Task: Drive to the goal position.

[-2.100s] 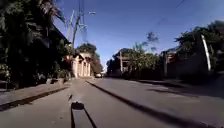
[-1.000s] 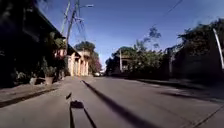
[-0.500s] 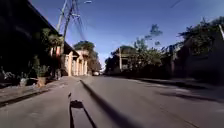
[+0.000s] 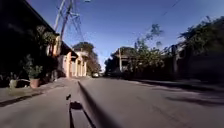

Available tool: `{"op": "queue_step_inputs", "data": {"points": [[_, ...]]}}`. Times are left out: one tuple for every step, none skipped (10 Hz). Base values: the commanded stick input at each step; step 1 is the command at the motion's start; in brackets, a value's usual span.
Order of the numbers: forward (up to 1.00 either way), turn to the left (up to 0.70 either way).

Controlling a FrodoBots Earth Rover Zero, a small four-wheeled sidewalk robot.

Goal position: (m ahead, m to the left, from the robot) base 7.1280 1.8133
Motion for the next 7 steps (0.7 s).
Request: {"op": "queue_step_inputs", "data": {"points": [[1.00,0.15],[1.00,0.14],[1.00,0.09],[1.00,0.00],[1.00,0.00],[1.00,0.00],[1.00,0.00]]}}
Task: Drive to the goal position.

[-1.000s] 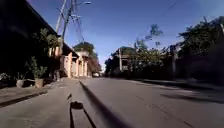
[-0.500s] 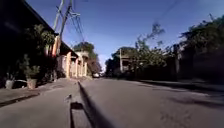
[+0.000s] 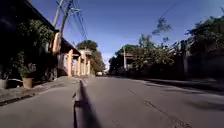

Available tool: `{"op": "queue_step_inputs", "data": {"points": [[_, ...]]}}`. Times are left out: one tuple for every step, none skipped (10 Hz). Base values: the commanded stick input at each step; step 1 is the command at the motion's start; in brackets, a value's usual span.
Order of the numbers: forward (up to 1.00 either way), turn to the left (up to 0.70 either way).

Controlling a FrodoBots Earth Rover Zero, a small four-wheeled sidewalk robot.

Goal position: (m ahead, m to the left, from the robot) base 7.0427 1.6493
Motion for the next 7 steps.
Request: {"op": "queue_step_inputs", "data": {"points": [[1.00,0.00],[1.00,0.00],[1.00,0.00],[1.00,0.00],[1.00,0.00],[1.00,0.00],[1.00,0.00]]}}
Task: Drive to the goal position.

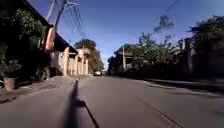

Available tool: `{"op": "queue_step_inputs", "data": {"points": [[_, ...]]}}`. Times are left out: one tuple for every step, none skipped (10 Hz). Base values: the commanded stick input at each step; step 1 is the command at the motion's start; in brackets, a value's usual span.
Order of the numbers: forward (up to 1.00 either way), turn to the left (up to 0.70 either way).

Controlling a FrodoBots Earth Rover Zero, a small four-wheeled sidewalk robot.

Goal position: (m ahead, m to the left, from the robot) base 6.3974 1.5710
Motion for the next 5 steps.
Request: {"op": "queue_step_inputs", "data": {"points": [[1.00,0.00],[1.00,0.11],[1.00,0.21],[1.00,0.25],[1.00,0.25]]}}
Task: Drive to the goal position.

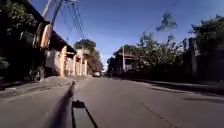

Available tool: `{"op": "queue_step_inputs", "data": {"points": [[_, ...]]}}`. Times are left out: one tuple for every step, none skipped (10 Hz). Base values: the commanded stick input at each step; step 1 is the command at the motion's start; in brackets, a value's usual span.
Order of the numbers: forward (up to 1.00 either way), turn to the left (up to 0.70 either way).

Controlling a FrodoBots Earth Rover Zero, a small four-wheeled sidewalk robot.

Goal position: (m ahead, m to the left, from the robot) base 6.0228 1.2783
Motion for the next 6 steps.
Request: {"op": "queue_step_inputs", "data": {"points": [[1.00,0.25],[1.00,0.21],[1.00,0.02],[1.00,0.00],[1.00,0.00],[1.00,0.00]]}}
